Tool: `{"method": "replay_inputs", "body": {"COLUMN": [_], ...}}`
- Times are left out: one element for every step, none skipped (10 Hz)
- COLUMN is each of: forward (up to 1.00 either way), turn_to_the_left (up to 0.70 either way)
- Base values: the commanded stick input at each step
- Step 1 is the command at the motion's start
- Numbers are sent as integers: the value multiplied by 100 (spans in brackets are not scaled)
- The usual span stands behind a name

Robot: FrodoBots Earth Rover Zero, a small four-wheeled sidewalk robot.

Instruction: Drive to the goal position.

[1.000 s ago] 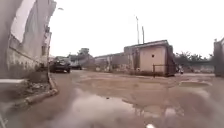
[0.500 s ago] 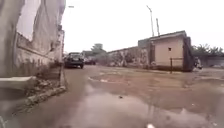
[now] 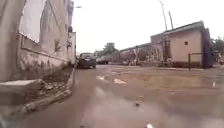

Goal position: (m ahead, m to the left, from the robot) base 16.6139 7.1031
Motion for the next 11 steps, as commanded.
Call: {"method": "replay_inputs", "body": {"forward": [70, 70, 70, 70, 70, 70, 70, 70, 70, 70, 70], "turn_to_the_left": [0, 0, 0, 0, 0, 0, 0, 0, 0, 0, -3]}}
